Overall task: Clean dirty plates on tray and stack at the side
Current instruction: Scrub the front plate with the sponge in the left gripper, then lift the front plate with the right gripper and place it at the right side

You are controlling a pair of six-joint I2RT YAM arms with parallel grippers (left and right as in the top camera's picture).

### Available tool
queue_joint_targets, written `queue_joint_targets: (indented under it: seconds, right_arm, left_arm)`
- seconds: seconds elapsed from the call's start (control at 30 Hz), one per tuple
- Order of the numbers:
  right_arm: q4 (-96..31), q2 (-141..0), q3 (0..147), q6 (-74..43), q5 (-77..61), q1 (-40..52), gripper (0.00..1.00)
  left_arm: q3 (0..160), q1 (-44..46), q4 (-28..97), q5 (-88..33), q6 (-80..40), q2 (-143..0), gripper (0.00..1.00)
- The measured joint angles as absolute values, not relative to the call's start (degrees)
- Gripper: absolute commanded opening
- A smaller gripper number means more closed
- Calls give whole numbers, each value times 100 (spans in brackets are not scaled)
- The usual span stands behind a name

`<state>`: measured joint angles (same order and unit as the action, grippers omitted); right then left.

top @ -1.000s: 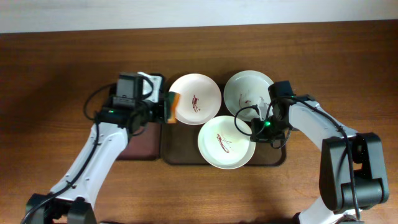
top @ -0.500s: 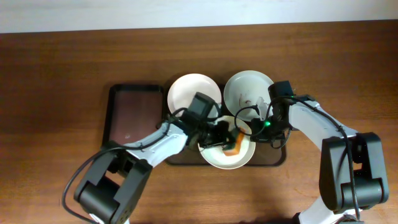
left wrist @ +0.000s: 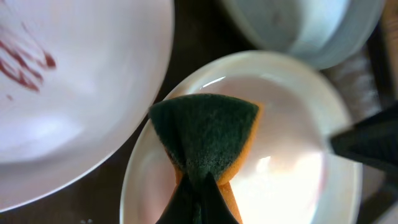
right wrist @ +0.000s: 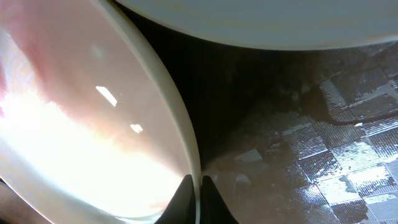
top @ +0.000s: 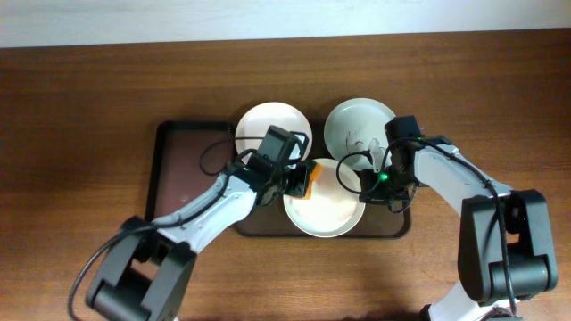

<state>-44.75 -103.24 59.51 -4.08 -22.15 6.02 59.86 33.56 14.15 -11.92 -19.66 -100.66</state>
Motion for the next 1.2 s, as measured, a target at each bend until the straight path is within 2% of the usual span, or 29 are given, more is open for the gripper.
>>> queue_joint_targets:
  seconds: [0.13,0.2,0.33,0.5,0.53,0.57,0.6,0.63,0.7,0.73,0.83,0.93,1.2]
  right_arm:
    - [-4475,-10324,5951,-403,-2213,600,4]
    - [-4477,-10324,5951,-410,-2213,602,4]
    - [-4480,-10324,5951,-408,-2213,600,4]
    - [-4495,-10324,5951,-410,-2213,600,6]
    - [-4495,-10324,5951,-412,-2213,600,13]
    - [-4523,-10324,5951,-432,-2211,600,29]
    - [-4541,-10324,5951,-392,-2215,600,33]
    - [-4554,-10324,5951,-384,-2211,600,29]
    - [-4558,-10324,5951,-386,-2213,600,10]
    - [-4560,-10324,5951,-360,-2209,600,4]
    - [-4539,-10324,5951,-405,-2213,611,4]
    - [-4517,-10322,5959,-412,-2191,764,4]
    - [-5242,-8973,6471,-434,-607,869,4]
  left_arm:
    - [5986,3664,1374,-1199,-2001,-9776,0]
    - [5986,3981,1367,-1216,-2250,-10079,0]
    - [5986,4056,1350,-1055,-2388,-10547,0]
    - [6134,3868,1734,-78,-2217,-10536,0]
    - [6228,3844,1940,23,-2139,-10457,0]
    - [6252,3844,2137,71,-2091,-10289,0]
    - [6283,3815,2443,115,-2051,-9933,0]
    - [6287,3795,2543,121,-2051,-9835,0]
    - [6351,3277,3382,180,-2032,-9166,0]
    - [6353,2840,3540,185,-1953,-8973,0]
    - [6357,1660,3741,257,-1555,-8774,0]
    - [6243,1090,3833,242,-1317,-8774,0]
    - [5811,928,3789,244,-895,-8785,0]
